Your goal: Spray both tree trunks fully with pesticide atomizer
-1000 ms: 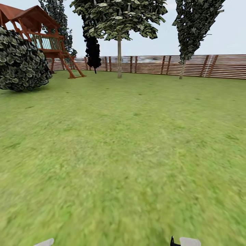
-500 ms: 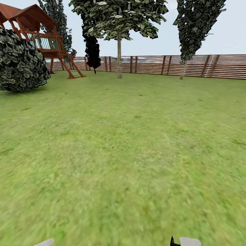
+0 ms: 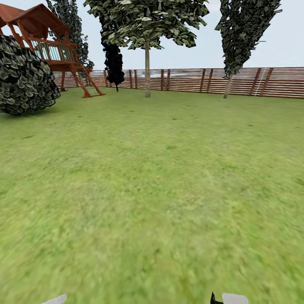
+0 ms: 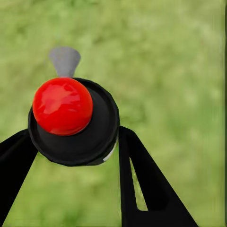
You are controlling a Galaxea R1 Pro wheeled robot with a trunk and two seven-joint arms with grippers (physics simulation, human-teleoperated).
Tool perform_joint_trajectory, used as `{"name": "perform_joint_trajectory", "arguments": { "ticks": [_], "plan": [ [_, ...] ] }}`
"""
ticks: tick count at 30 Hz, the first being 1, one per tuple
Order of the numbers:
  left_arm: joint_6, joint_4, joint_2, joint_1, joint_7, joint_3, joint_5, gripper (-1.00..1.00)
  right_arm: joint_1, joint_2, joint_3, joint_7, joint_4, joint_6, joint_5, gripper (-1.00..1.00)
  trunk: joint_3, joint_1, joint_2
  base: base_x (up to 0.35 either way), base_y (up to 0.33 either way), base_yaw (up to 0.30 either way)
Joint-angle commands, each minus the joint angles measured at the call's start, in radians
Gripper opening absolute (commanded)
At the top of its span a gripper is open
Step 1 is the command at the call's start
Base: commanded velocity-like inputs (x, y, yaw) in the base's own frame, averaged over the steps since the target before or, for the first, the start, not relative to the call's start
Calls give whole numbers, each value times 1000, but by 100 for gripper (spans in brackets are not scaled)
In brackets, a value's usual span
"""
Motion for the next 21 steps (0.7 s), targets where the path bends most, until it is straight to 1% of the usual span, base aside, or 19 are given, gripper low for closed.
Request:
{"name": "perform_joint_trajectory", "arguments": {
  "ticks": [1,21],
  "plan": [
    [-3,1,0,-1,-1,8,-3,-100,-1,0,-7,-6,1,-1,11,100,-1,0,0,340,0,0],
    [-3,1,0,-1,-1,7,-3,-100,-1,0,-7,-6,1,-1,11,100,-1,0,0,340,0,0]
  ]
}}
